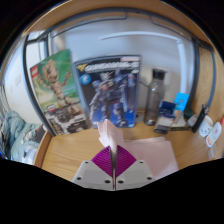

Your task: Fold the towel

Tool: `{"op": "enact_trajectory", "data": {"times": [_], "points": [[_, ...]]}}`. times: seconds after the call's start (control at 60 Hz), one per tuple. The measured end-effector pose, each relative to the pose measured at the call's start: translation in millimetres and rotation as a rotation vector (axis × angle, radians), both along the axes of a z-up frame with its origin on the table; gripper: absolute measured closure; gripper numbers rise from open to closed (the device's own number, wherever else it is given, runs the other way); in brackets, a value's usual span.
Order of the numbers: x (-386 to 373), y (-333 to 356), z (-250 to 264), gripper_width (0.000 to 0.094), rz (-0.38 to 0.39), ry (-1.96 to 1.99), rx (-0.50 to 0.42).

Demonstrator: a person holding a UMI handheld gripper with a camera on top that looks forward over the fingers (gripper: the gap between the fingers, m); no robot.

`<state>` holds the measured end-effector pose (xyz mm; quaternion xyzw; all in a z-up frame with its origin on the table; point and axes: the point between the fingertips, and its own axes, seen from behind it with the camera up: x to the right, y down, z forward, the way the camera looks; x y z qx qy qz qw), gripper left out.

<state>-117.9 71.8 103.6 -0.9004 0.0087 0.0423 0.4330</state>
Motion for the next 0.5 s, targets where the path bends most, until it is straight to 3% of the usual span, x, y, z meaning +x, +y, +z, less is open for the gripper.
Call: {"op": "enact_trajectory", "data": {"times": [0.2, 0.283, 0.4, 0.5], "points": [[122.8, -0.7, 9.7, 0.0896, -0.107, -0.077, 0.02], [171.6, -1.6, -10.9, 0.0793, -0.135, -0.158, 0.006], [213.9, -6.0, -35.2, 0.0431, -0.105, -0.215, -0.006], [224.6, -16.3, -31.0, 0.0401, -0.073, -0.164, 0.003]]}}
